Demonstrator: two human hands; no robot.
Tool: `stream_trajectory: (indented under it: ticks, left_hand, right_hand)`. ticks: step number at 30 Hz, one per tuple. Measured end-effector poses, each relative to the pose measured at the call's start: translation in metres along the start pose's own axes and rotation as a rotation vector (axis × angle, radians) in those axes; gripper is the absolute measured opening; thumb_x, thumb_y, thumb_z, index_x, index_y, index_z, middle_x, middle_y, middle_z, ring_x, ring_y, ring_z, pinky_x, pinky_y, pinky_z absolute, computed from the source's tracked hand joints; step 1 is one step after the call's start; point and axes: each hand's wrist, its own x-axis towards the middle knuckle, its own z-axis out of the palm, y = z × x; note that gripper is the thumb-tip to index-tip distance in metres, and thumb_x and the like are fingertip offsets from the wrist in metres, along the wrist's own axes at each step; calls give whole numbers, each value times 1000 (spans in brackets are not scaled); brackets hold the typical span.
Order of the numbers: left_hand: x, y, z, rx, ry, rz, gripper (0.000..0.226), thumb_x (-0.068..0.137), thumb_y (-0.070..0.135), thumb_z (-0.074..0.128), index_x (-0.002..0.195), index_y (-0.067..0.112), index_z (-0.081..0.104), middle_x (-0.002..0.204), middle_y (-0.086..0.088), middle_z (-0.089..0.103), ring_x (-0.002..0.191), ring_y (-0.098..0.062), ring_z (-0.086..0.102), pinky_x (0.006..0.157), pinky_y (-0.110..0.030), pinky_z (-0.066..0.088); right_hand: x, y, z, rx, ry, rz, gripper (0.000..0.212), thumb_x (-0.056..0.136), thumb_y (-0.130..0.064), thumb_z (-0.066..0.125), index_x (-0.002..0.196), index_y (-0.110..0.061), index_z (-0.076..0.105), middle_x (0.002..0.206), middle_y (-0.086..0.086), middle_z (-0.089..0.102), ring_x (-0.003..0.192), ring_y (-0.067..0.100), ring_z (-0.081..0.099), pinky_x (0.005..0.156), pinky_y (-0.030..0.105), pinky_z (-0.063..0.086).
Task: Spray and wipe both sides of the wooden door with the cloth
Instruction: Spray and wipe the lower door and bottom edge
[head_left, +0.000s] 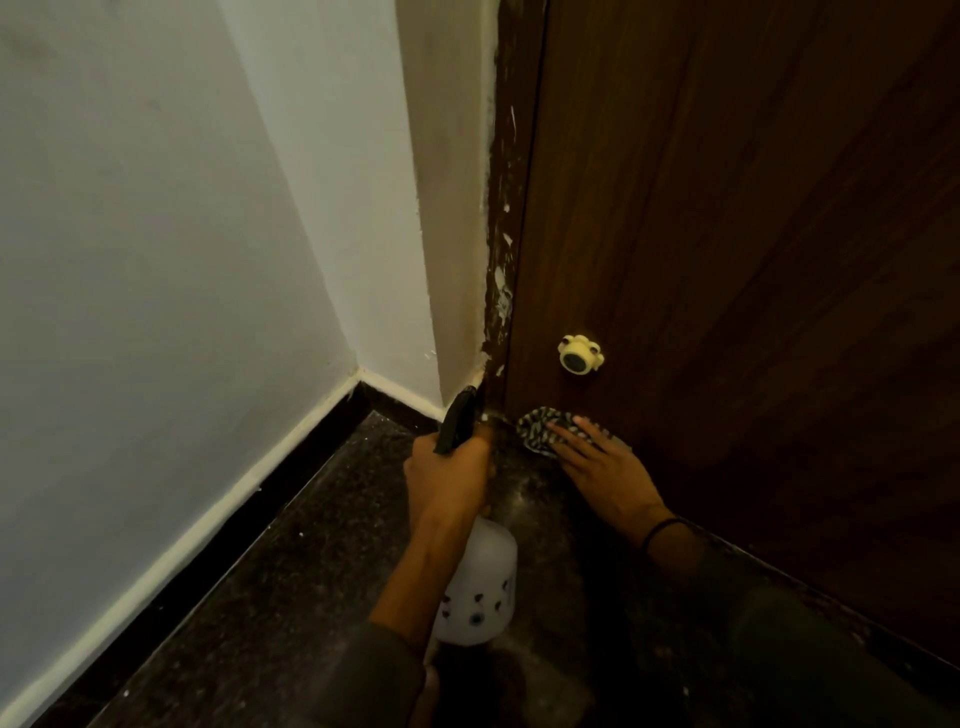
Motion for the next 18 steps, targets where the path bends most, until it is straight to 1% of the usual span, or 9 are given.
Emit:
stream_trajectory:
  ticks: [2,4,6,9,10,11,13,15,18]
  left_hand:
    - [-1,-2,-5,13,2,2,17,92,21,67,84,6,69,66,-9,63,50,-18,53,47,-28,45]
    - [-2,-3,-12,18,7,6,17,92,21,68,89,5,69,68,-10,63,52,-19,55,47,-28,45]
    - [-2,-3,-20,18,12,12,15,93,20,67,89,5,69,68,-10,62,54,-20,55,47,-29,46]
    - [-4,-3,-30,29,23,20,16,92,19,67,89,3,70,70,-12,64,55,-21,56,47,-28,46]
    - [-5,-3,-32,32,29,29,17,92,19,67,90,3,70,71,-12,65,56,-22,57,47,-28,46]
    - [-6,-3,-34,37,37,38,16,92,19,67,89,4,71,72,-13,65,58,-22,58,47,-27,47]
    - [-8,-2,-37,29,55,46,15,93,20,67,85,7,71,73,-13,66,61,-24,60,51,-29,49]
    - [-10,-1,-38,27,69,49,17,93,22,68,83,9,71,74,-14,68,63,-25,62,52,-31,50]
    - [-12,0,-32,50,61,38,17,93,23,67,85,9,71,77,-14,69,64,-25,63,51,-31,50]
  right_hand:
    - [-10,2,2,-2,-23,-1,52,107,-19,30,158,-7,22,170,9,1,153,24,-17,97,42,-46]
    - [-10,2,1,12,-16,3,53,107,-21,29,158,-8,23,170,8,2,147,21,-25,95,41,-48]
    - [-3,0,-3,6,-15,14,53,108,-22,25,159,-9,20,170,6,1,147,20,-27,101,42,-44]
    - [19,-4,-14,36,-3,65,55,108,-24,23,161,-11,15,169,7,-7,154,25,-18,107,43,-38]
    - [29,-6,-21,44,10,88,55,108,-25,23,161,-12,14,169,7,-8,155,26,-17,112,44,-34]
    - [38,-10,-28,48,15,104,56,108,-26,24,161,-12,12,169,7,-9,155,27,-16,117,45,-28]
    - [51,-16,-42,44,2,122,56,108,-28,25,160,-13,10,169,7,-9,155,28,-16,124,47,-15]
    - [57,-19,-46,13,-18,135,57,108,-29,27,160,-14,9,169,6,-10,154,29,-18,125,48,-8]
    - [46,-16,-40,-7,-33,113,56,109,-30,28,160,-15,13,169,4,-11,154,28,-19,125,48,-9]
